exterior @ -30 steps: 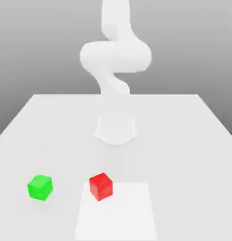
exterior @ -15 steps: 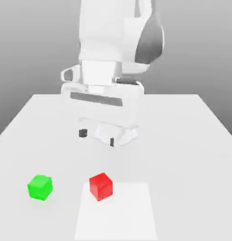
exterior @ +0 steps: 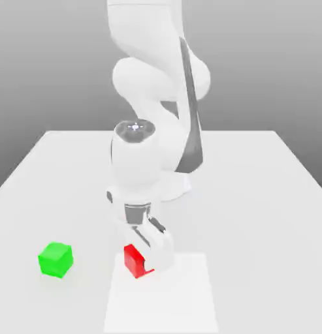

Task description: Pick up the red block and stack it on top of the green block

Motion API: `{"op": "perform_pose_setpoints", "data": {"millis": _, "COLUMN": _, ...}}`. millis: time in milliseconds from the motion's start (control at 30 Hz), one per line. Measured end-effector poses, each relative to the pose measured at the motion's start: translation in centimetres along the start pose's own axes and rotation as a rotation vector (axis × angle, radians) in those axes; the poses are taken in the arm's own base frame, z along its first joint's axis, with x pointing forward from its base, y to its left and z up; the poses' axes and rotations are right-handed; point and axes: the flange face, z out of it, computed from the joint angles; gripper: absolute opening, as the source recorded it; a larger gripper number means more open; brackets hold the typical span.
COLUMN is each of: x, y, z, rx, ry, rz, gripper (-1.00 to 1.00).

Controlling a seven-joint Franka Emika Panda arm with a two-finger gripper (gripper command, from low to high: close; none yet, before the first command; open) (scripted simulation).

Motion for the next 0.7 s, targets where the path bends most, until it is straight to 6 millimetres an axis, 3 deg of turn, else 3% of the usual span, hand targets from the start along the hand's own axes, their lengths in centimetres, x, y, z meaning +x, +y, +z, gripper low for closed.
{"op": "perform_pose_setpoints", "data": {"millis": 100, "x": 0.0, "y": -0.1, "z": -0.6, "rx": -0.001, "ry": 0.0, "rz": 0.0, "gripper": -1.0}}
{"op": "perform_pose_setpoints", "data": {"millis": 300, "x": -0.1, "y": 0.0, "z": -5.4, "rx": -0.001, "ry": 0.002, "rz": -0.003, "gripper": -1.0}}
{"op": "perform_pose_setpoints", "data": {"millis": 433, "x": 5.2, "y": -1.5, "z": -7.3, "rx": -0.001, "ry": 0.0, "rz": 0.137, "gripper": -1.0}}
{"op": "perform_pose_setpoints", "data": {"millis": 633, "x": 16.2, "y": -2.3, "z": -9.5, "rx": -0.001, "ry": 0.001, "rz": 0.397, "gripper": -1.0}}
{"op": "perform_pose_setpoints", "data": {"millis": 700, "x": 18.1, "y": -2.2, "z": -9.0, "rx": -0.001, "ry": 0.001, "rz": 0.437, "gripper": -1.0}}
